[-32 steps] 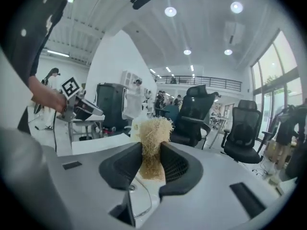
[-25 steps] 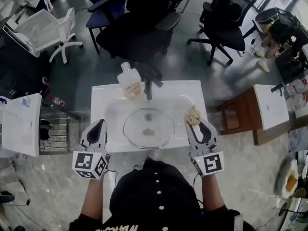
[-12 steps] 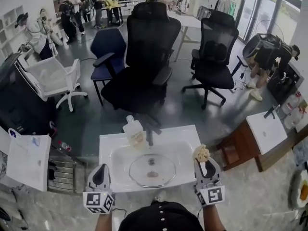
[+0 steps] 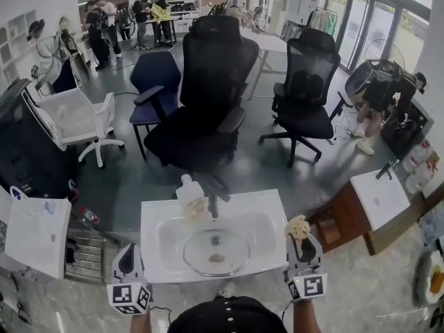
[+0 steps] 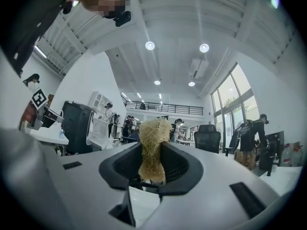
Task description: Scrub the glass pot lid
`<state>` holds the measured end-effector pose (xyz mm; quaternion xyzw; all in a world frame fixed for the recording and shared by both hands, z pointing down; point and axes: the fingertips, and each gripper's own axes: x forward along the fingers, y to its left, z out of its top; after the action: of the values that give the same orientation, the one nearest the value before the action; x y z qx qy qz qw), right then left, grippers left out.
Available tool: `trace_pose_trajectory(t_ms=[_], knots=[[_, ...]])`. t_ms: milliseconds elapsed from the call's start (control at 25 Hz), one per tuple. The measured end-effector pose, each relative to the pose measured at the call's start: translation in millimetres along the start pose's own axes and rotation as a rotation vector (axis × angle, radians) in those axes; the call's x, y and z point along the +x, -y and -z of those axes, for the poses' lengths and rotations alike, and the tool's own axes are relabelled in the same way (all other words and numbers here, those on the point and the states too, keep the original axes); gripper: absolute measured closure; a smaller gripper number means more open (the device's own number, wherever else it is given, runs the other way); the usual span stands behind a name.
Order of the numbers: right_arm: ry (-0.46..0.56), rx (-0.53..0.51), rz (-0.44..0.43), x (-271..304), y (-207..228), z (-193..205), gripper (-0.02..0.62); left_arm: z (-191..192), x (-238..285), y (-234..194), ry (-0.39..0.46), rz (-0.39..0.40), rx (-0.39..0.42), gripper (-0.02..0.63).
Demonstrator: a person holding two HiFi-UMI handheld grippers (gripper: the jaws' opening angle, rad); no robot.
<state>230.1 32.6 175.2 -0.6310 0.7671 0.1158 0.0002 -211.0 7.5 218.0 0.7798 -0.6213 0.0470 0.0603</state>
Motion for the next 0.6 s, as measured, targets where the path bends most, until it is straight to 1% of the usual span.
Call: trace_pose_trajectory(t_ms=[160, 320, 600], knots=[[0.008, 0.01, 0.019, -2.7, 6.0, -2.2, 0.466, -1.3, -2.5, -5.1, -0.003, -0.013, 0.004, 0.58], [0.015, 0.006, 0.012, -1.8, 2.7, -5.0, 0.466, -4.3, -1.5, -6.1, 0.001, -0.01, 0.001, 0.58], [-0.01, -0.001, 0.004, 0.2, 0.2, -2.2, 0.466, -9.1, 0.3, 1.4, 0.009, 0.002, 0.016, 0.58]])
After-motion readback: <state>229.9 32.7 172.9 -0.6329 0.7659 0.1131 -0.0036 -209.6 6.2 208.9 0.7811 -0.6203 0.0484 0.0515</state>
